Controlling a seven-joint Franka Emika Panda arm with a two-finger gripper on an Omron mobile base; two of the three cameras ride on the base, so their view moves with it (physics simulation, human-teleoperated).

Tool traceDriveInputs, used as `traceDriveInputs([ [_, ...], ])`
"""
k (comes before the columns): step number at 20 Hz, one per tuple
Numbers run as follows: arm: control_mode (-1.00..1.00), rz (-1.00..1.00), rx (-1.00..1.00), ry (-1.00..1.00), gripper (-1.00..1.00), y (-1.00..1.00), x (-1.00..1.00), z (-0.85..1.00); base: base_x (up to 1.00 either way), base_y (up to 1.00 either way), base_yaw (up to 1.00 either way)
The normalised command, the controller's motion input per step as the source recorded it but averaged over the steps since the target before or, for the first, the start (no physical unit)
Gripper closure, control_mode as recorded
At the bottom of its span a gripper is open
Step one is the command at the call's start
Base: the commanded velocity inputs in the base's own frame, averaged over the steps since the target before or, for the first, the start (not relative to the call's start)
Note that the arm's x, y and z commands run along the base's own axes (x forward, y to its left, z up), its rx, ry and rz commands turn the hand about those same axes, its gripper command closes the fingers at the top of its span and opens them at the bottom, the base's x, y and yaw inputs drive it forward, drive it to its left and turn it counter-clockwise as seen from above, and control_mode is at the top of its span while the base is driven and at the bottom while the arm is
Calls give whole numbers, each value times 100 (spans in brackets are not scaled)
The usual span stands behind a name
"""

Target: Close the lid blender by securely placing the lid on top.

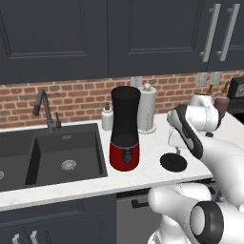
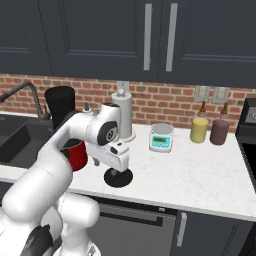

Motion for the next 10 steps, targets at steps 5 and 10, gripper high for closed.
traceDriveInputs([
  [5, -100, 2, 0, 7, -100, 0, 27, -40, 0, 0, 0],
  [10, -100, 5, 0, 3, -100, 0, 29, -38, 0, 0, 0],
])
